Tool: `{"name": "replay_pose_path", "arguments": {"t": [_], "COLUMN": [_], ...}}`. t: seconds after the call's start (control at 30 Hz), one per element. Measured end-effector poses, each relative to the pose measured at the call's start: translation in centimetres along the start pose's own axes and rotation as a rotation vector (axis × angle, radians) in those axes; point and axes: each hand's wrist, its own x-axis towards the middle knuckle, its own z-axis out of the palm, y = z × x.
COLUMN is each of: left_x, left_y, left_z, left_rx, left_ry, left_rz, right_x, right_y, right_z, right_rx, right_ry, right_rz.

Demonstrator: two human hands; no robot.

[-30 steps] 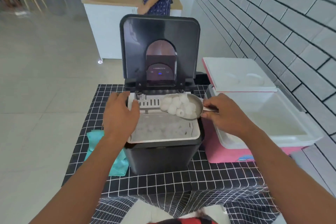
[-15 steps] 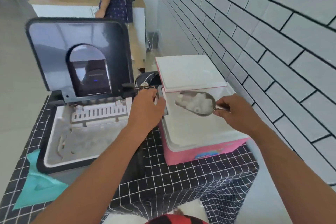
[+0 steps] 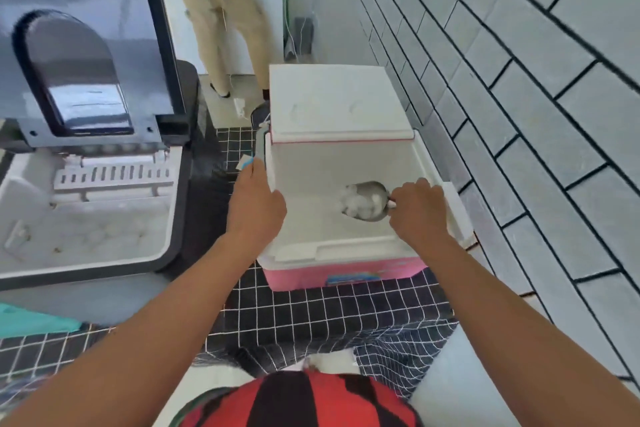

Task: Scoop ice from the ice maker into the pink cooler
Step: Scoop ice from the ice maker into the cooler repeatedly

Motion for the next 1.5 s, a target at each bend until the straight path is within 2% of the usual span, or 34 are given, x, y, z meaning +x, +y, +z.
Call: {"name": "replay_pose_path", "arguments": {"t": [0.17,0.3,0.67,0.83,0.97,1.13,1.33,1.43,1.5], "left_x": [0.1,-0.1,0.0,0.0,-0.2,-1.3,-3.9,-4.8,-5.1], "left_y": [-0.8,-1.1,-0.9,-0.2,-0.7,-5.5,-15.6,-19.6,-21.2], "left_z": [0.5,0.9,0.8,-0.2,-4.2,-11.6,-20.3,-22.3,-22.5], "left_rx": [0.056,0.081,0.109,0.211,0.21,0.245,0.302,0.303,0.26], "left_ry": [0.044,0.111,0.093,0.047,0.094,0.181,0.3,0.264,0.201], "left_rz": [0.023,0.039,0.032,0.123,0.233,0.183,-0.036,-0.075,-0.047], "right_x": [0.2,0.3,1.1,0.6,-0.3,-1.1,-2.4,-3.1,-3.5], "right_y": [0.1,0.1,0.1,0.7,-0.1,-4.6,-14.3,-19.4,-22.3], "right_z": [1.0,1.4,2.3,1.9,-0.8,-7.2,-14.9,-17.8,-19.3], "right_rx": [0.047,0.084,0.175,0.399,0.627,0.655,0.584,0.476,0.313], "right_ry": [0.051,0.09,0.151,0.183,0.186,0.2,0.197,0.201,0.186], "right_rz": [0.097,0.087,-0.007,0.003,-0.046,-0.226,-0.435,-0.503,-0.555]}}
